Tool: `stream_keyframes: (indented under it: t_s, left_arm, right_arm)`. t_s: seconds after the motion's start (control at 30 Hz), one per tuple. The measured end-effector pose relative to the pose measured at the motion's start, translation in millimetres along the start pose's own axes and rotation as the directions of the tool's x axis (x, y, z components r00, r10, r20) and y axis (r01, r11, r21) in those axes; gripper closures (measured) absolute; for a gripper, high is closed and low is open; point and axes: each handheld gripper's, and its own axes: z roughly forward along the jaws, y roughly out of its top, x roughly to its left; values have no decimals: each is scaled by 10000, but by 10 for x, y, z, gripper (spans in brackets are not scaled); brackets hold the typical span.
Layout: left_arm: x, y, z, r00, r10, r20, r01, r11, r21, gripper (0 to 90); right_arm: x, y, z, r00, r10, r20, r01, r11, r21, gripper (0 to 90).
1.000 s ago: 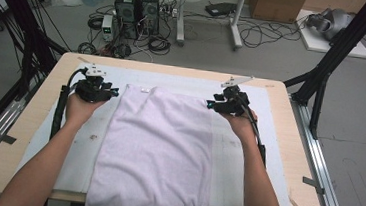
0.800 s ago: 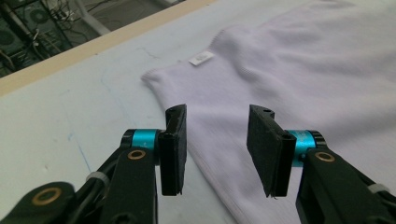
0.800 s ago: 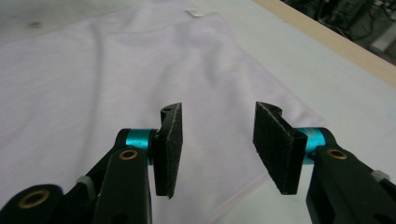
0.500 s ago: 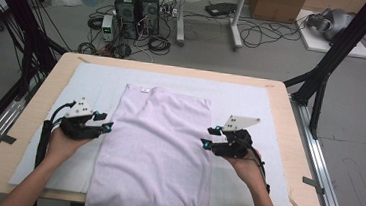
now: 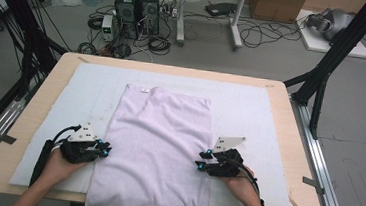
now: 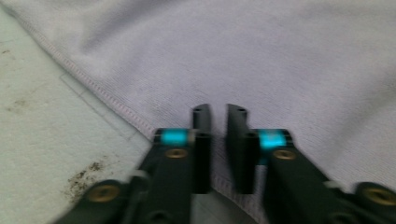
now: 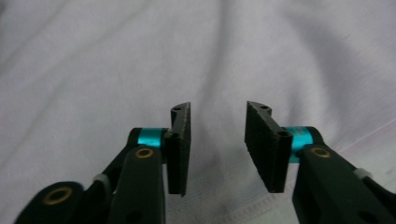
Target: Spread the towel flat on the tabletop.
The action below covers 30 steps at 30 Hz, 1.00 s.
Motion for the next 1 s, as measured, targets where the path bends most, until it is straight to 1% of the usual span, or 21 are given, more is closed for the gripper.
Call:
stream_keyframes:
  t_s: [0.03, 0.07, 0.1, 0.13, 0.17, 0.2, 0.27, 0.37, 0.4, 0.43, 0.47, 0.53, 0.67, 0.73, 0.77, 0.87, 0.93, 1.0]
  left_arm:
    - [-7, 5, -2, 10000, 6, -30, -6, 10000, 41, 854]
    - [-14, 12, 0, 10000, 25, -56, -25, 10000, 52, 874]
    - [-11, 18, -3, 9999, 106, -48, -105, 9999, 134, 879]
    - [-9, 19, -7, 9999, 101, -87, -100, 9999, 130, 882]
    - [-2, 15, -14, 9999, 106, -63, -105, 9998, 163, 883]
    - [-3, 4, -20, 9999, 49, -93, -48, 9999, 93, 883]
    - [-7, -26, -46, 9999, 18, -120, -17, 10000, 49, 884]
    - [-20, -55, -83, 9999, 30, -131, -30, 10000, -3, 884]
    - [-18, -54, -92, 9999, -5, -120, 5, 10000, -14, 883]
    - [-18, -54, -101, 9999, -59, -131, 59, 10000, -36, 864]
    - [-15, -53, -112, 9999, -112, -95, 112, 9999, -47, 802]
    - [-37, -52, -139, 9999, -140, 22, 140, 9997, -195, 740]
    - [-156, -35, -188, 9998, 33, 209, -21, 9984, -559, 669]
    - [-232, -31, -215, 9994, 98, 340, -70, 9966, -821, 642]
    - [-269, -27, -226, 9990, 137, 428, -98, 9959, -900, 627]
    - [-385, -21, -231, 9956, 314, 882, -217, 9938, -1087, 607]
    - [-456, -28, -200, 9912, 502, 1225, -380, 9943, -1001, 601]
    - [-508, -43, -144, 9864, 728, 1473, -631, 9956, -697, 602]
  right_arm:
    - [6, -18, 37, 9998, -128, -125, 131, 9995, 293, 710]
    - [15, -35, 47, 9999, -137, -100, 139, 9998, 116, 784]
    - [11, -40, 44, 9995, -55, -306, 58, 9999, 109, 826]
    - [10, -40, 47, 9993, -5, -387, 9, 10000, 98, 851]
    - [12, -38, 47, 9991, -21, -429, 26, 9999, 109, 863]
    - [15, -38, 44, 9990, -58, -432, 64, 9999, 138, 866]
    - [24, -40, 38, 9992, 11, -406, -4, 9999, 159, 869]
    - [45, -51, 27, 9994, -52, -347, 57, 9999, 150, 868]
    - [46, -51, 25, 9994, -38, -339, 42, 9999, 141, 853]
    - [45, -50, 22, 9996, 21, -286, -18, 9999, 127, 798]
    - [47, -48, 13, 9996, 106, -244, -104, 9999, 73, 763]
    - [83, -36, -14, 9996, 42, -266, -50, 9996, -291, 698]
    - [211, -4, -55, 9984, -283, -499, 237, 9956, -910, 627]
    - [277, -4, -63, 9969, -325, -715, 251, 9945, -1021, 597]
    - [304, -7, -58, 9962, -421, -768, 336, 9936, -1082, 589]
    - [367, -24, -28, 9931, -556, -1033, 450, 9937, -1024, 572]
    - [402, -30, 1, 9911, -657, -1159, 556, 9945, -888, 567]
    - [430, -30, 41, 9885, -790, -1291, 696, 9947, -757, 567]
